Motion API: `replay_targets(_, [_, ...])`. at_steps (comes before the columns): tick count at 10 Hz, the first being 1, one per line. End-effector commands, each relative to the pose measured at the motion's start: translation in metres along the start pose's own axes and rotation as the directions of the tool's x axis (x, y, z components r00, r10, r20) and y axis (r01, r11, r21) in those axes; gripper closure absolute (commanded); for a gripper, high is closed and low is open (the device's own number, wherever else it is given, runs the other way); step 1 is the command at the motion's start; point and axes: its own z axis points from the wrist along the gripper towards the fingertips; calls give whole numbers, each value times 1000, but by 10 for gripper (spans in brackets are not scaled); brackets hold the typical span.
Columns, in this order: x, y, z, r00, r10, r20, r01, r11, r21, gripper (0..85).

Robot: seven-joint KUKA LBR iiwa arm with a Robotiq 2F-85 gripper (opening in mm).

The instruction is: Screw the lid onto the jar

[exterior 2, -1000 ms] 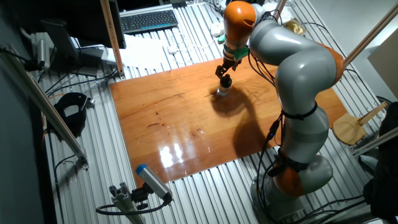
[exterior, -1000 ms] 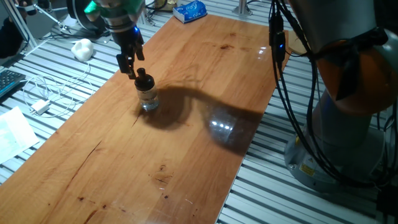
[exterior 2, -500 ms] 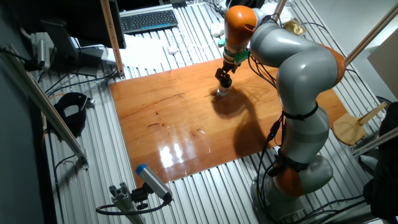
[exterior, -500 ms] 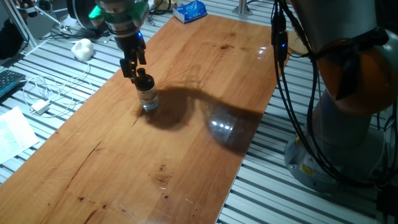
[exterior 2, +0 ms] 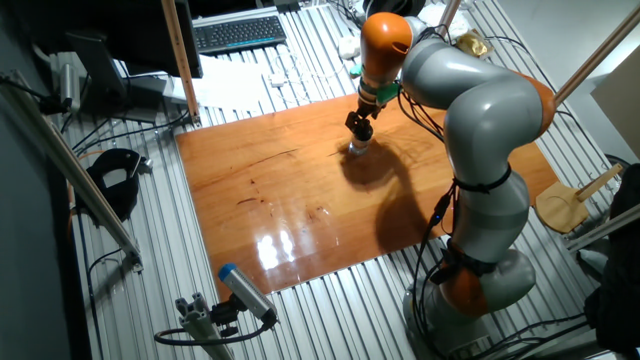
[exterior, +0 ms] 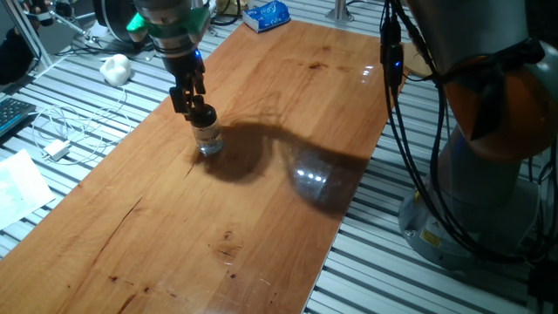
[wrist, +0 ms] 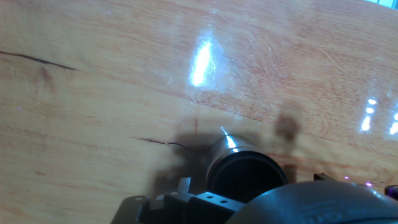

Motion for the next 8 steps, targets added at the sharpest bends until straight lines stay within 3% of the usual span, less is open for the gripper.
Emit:
replay_targets(1, [0,0,2,1000,0,0,0,1000,-1,0])
replay_targets(8, [7,6,11,1000,8,21,-8,1000,4,0])
